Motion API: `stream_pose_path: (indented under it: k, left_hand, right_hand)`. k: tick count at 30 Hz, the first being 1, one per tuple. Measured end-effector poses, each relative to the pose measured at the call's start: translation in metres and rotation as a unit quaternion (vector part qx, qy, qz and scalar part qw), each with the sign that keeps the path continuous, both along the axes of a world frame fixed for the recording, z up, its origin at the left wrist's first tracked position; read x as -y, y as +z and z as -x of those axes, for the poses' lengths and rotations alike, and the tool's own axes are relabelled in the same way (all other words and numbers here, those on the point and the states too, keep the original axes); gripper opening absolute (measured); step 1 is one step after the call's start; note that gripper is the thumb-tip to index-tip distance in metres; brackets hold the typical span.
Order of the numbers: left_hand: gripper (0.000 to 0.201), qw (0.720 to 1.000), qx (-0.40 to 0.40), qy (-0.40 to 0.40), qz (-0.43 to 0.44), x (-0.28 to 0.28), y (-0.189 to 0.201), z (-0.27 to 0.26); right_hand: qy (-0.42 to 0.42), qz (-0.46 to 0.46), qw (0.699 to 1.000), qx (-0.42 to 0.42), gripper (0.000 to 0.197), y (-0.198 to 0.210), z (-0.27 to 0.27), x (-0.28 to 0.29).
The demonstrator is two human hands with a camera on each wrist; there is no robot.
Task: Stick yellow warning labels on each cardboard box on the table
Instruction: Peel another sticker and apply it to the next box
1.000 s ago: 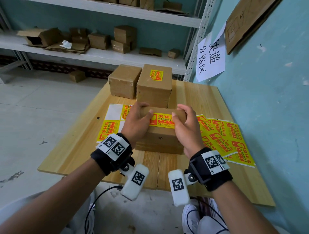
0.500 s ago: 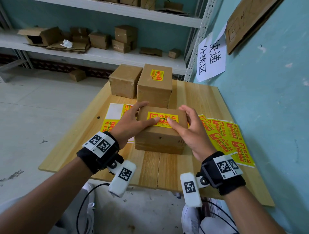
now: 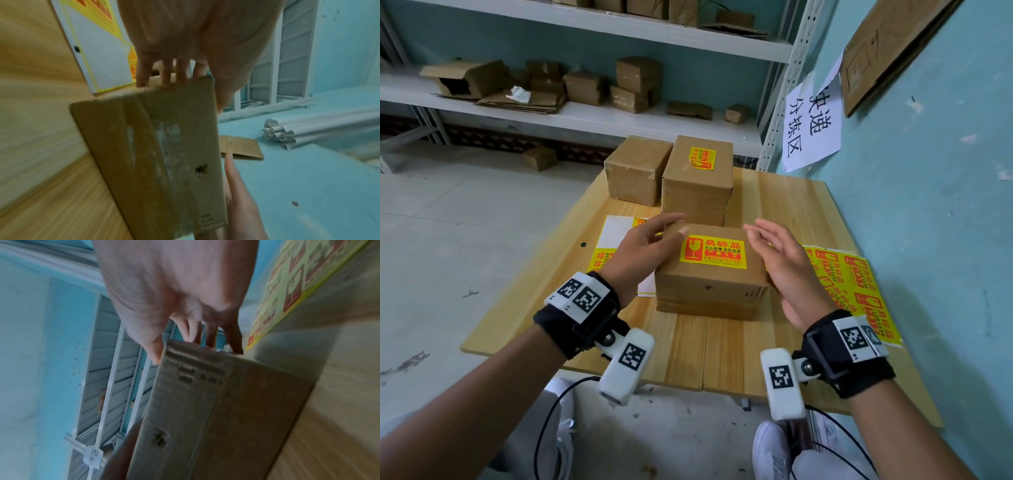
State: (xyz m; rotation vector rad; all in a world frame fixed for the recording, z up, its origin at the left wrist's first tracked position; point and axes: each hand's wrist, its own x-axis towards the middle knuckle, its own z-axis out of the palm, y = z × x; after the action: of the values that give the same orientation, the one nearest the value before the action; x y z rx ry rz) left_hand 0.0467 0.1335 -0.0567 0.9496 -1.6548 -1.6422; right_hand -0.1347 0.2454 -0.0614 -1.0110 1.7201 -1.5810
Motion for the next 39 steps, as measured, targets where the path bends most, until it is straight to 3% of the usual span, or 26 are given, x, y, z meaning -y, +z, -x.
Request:
stream_pose_path:
  k: [2, 4, 7, 11, 14, 19, 22, 25, 29, 34, 39]
  left_hand:
    - [0.040, 0.999, 0.020, 0.020, 0.020, -0.002, -0.001, 0.004]
    - [0.040, 0.998, 0.023, 0.051, 0.025, -0.003, -0.001, 0.008]
    - [0.031, 0.997, 0.022, 0.065, 0.022, 0.000, -0.001, 0.013]
    - [0.014, 0.996, 0.014, 0.090, 0.022, 0.001, -0.001, 0.014]
    - [0.017, 0.996, 0.007, 0.089, 0.007, 0.002, 0.001, 0.012]
    - [0.040, 0.998, 0.055, 0.015, 0.038, 0.000, 0.000, 0.005]
    - [0.028, 0.999, 0.021, 0.005, 0.029, 0.001, 0.001, -0.002]
    - [0.029, 1.000, 0.004, 0.002, 0.012, 0.001, 0.001, -0.007]
    - [0.038, 0.999, 0.030, -0.024, 0.036, -0.001, -0.003, -0.008]
    - [0.035, 0.999, 0.010, -0.029, 0.027, -0.002, 0.000, -0.013]
    - [0.032, 1.000, -0.012, 0.000, 0.014, 0.001, 0.002, -0.015]
  right_hand:
    - [-0.024, -0.007, 0.999, -0.041, 0.059, -0.002, -0.004, 0.003]
    - [-0.050, -0.013, 0.997, -0.062, 0.063, -0.004, -0.007, 0.006]
    - [-0.077, -0.015, 0.995, -0.057, 0.051, -0.005, -0.008, 0.011]
    - [-0.096, -0.013, 0.992, -0.074, 0.022, -0.004, -0.008, 0.012]
    - [-0.090, -0.005, 0.995, -0.041, 0.022, -0.002, -0.008, 0.010]
    - [-0.029, -0.027, 0.995, -0.087, 0.066, -0.007, -0.009, 0.003]
    - [0.007, -0.003, 0.999, -0.035, 0.051, -0.006, 0.001, -0.002]
    - [0.030, 0.006, 1.000, 0.002, 0.040, 0.000, 0.004, -0.007]
    - [0.072, -0.036, 0.995, -0.057, 0.070, -0.002, -0.005, -0.013]
    - [0.073, -0.047, 0.996, 0.008, 0.049, 0.004, -0.002, -0.015]
    - [0.033, -0.038, 0.998, -0.023, 0.041, 0.010, 0.001, -0.019]
